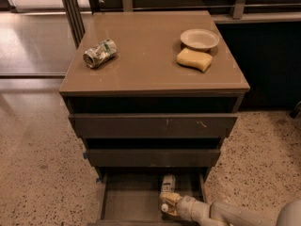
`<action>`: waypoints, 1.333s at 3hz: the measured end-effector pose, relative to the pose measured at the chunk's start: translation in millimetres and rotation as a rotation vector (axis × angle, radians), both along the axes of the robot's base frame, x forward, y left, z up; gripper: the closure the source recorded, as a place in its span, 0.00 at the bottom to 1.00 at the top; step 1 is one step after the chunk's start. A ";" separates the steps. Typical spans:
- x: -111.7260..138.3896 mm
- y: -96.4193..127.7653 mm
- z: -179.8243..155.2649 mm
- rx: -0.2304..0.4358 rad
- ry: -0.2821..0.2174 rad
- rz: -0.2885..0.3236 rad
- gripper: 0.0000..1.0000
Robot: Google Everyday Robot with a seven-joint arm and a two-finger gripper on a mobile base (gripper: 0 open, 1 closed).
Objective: Place blue plastic bottle into bottom drawer
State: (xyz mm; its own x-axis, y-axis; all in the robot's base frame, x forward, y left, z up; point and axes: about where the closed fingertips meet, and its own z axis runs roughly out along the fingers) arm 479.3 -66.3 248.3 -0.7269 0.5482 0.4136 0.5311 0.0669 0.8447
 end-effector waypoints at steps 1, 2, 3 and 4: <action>19.4 -5.9 -20.4 -0.075 0.007 0.001 1.00; 50.4 -12.0 -29.9 -0.165 -0.042 0.011 1.00; 82.8 -22.1 -30.6 -0.250 -0.106 -0.003 1.00; 84.3 -23.5 -31.4 -0.256 -0.108 -0.006 0.82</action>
Offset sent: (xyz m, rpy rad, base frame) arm 0.0914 -0.0261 -0.0401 -0.2852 -0.1096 0.0192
